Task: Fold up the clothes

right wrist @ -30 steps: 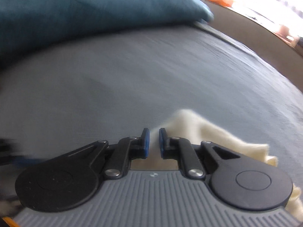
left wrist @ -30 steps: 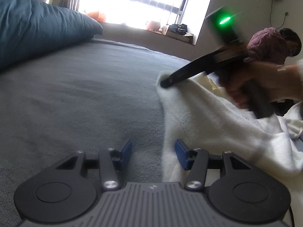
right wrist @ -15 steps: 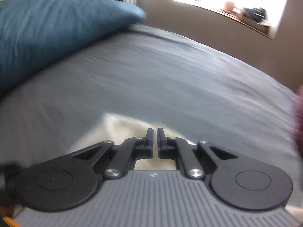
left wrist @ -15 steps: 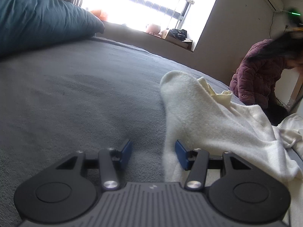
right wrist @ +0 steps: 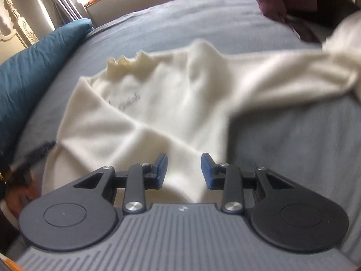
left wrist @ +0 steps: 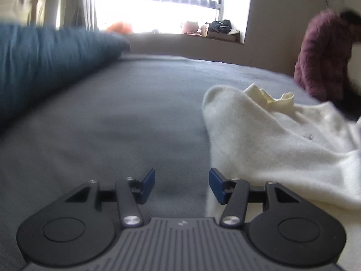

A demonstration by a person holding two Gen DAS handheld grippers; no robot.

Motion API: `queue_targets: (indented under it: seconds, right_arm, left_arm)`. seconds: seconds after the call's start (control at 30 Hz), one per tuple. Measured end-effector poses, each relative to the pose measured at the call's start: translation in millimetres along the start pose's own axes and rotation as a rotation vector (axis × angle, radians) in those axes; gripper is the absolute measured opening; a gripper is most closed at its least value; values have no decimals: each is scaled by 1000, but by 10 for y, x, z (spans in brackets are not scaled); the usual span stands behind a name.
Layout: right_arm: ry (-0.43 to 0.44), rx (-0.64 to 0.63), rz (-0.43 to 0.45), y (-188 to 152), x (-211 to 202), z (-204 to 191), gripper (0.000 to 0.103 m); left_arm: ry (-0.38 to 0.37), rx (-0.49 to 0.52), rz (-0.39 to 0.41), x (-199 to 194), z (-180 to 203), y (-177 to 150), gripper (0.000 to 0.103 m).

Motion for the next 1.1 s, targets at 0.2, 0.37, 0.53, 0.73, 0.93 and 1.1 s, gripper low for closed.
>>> queue_targets:
  seconds: [0.2,0.37,0.53,0.73,0.93,1.1]
  right_arm:
    - [100,137,-40,-213,394,160,32]
    - [199,102,8,-120,469,151,3]
    - [254,71,47,-71,393,193,3]
    - [252,-23,50,200,315,177,7]
    - [293,-273,-20,462,572,-240,22]
    - [278,-205,-163,302,1081,-63,46]
  left_arm:
    - [47,193,-70,-63,414,681,55]
    - [74,431,-246,158,926,806,55]
    - [77,401,-272,376,1093,518,55]
    - [113,372,-324,625,1039,190,57]
    - [108,336,-278,655,962,163,61]
    - [99,220,-245,612,842,123,68]
Point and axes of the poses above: each gripper's, at about its wrist camera, not at the fingertips, and x roughly the way its jaws point, z to its right, y to its top, the point moved 9 cm from there along x, roughly the way its jaws point, and after that the axes turned 6 degrees about -y, right-handed, at the moved point
